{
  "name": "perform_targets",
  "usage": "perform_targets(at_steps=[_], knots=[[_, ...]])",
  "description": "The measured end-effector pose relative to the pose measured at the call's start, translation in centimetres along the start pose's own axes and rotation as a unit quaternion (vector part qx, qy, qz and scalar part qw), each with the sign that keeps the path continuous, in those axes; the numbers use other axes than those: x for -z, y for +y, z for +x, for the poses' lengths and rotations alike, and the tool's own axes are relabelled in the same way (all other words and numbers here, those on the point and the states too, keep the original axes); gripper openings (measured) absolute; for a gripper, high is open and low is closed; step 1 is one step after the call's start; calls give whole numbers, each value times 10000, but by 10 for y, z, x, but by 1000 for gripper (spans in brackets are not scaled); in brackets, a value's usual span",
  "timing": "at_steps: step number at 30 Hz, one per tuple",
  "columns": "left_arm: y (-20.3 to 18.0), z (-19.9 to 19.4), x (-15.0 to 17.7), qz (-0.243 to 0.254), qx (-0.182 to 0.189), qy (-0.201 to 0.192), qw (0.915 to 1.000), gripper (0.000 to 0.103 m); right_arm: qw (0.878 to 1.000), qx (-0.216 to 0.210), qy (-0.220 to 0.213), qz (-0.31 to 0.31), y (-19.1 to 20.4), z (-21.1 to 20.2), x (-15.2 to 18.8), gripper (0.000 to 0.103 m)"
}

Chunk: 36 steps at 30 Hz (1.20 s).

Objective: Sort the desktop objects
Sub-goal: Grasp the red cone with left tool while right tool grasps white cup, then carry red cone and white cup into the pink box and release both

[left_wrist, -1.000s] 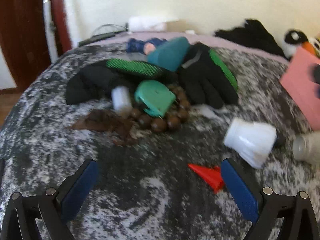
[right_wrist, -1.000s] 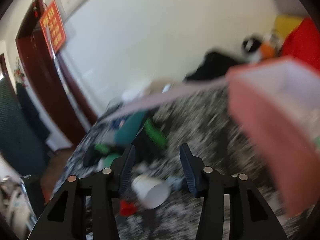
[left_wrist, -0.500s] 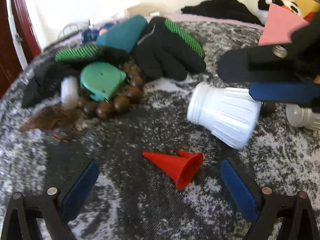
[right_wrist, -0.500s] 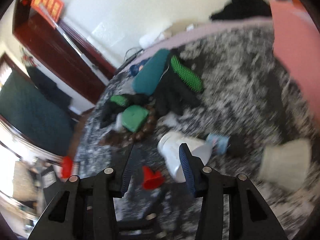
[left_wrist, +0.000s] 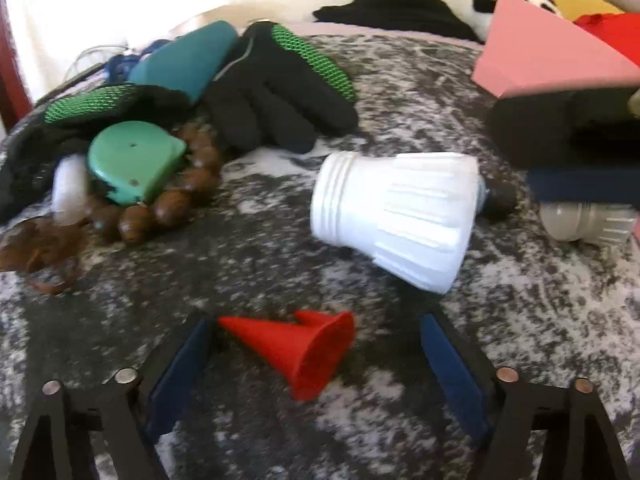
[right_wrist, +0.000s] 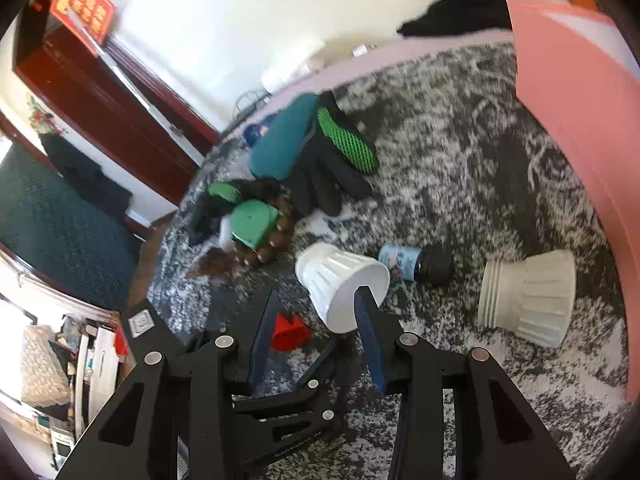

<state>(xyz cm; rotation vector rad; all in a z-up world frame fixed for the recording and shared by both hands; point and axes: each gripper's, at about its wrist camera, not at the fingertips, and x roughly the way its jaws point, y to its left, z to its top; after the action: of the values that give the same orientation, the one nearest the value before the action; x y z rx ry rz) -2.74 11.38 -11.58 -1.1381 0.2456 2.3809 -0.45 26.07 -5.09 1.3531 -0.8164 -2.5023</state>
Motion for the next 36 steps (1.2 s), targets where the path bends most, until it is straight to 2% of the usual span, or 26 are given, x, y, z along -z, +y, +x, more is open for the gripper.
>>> perform_targets(at_steps=[1, 4, 6, 7, 10, 11, 12, 15, 18, 30, 36], knots=[[1, 0, -1, -41, 31, -1, 10000, 81, 9998, -115, 89, 121, -3, 7, -1, 44], [10, -1, -4, -243, 67, -28, 9997, 51, 9981, -457, 299, 301, -7, 27, -5, 43], [13, -1, -5, -313, 189, 6, 9993, 52, 9977, -438, 362, 365, -10, 39, -8, 41], [13, -1, -4, -296, 188, 3, 9994, 52, 9975, -421, 395, 396, -11, 45, -10, 36], [8, -3, -1, -174, 122, -7, 9998, 51, 9970, -504, 372, 460, -14, 51, -10, 11], [7, -5, 0, -151, 116, -5, 9998, 51, 9971, -554, 308, 423, -13, 49, -10, 6], [7, -6, 0, -164, 134, -2, 9998, 36, 9978, -552, 183, 318, -10, 45, -11, 4], [9, -11, 0, -172, 131, 5, 9998, 35, 9983, -499, -273, -113, 5, 25, -12, 3], [10, -13, 2, -150, 86, 16, 9998, 35, 9961, -598, -536, -376, 16, 9, -11, 3], [20, -35, 2, -289, 184, -199, 9992, 35, 9941, -539, -867, -371, 20, -6, -6, 3], [12, -48, -2, -221, 115, -377, 9990, 35, 9918, -577, -1091, -343, 21, -18, -5, 3]])
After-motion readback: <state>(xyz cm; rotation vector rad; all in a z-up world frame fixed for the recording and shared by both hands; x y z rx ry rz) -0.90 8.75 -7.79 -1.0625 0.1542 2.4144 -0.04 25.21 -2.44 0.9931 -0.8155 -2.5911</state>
